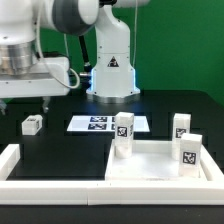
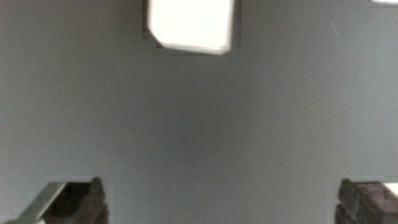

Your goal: Assemble square table

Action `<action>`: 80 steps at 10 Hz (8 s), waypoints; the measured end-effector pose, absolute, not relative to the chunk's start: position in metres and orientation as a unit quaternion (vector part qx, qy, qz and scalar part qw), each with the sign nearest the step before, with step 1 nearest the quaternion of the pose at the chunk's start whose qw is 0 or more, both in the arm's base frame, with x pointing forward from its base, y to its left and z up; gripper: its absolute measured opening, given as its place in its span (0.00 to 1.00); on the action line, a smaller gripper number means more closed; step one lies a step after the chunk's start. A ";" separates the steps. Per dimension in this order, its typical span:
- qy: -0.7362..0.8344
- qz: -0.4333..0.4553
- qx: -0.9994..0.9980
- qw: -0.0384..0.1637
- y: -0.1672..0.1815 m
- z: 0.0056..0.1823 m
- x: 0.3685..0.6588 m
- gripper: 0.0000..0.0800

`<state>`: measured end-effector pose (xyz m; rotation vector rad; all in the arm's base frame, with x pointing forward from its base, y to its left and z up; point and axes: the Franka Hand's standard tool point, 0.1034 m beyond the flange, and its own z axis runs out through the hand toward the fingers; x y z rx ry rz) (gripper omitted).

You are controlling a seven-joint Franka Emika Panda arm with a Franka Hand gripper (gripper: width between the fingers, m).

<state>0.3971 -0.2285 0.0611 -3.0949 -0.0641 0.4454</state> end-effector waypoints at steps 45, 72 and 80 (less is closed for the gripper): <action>0.114 0.307 -0.945 -0.017 -0.115 0.145 0.472 0.36; 0.171 -0.164 -0.971 -0.020 -0.003 0.087 0.609 0.36; 0.155 -0.173 -0.972 -0.026 0.009 0.075 0.610 0.36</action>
Offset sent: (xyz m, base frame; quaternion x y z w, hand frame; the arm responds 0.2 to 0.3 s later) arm 0.0000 0.0000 0.0000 0.0000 -0.1938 0.0000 0.9810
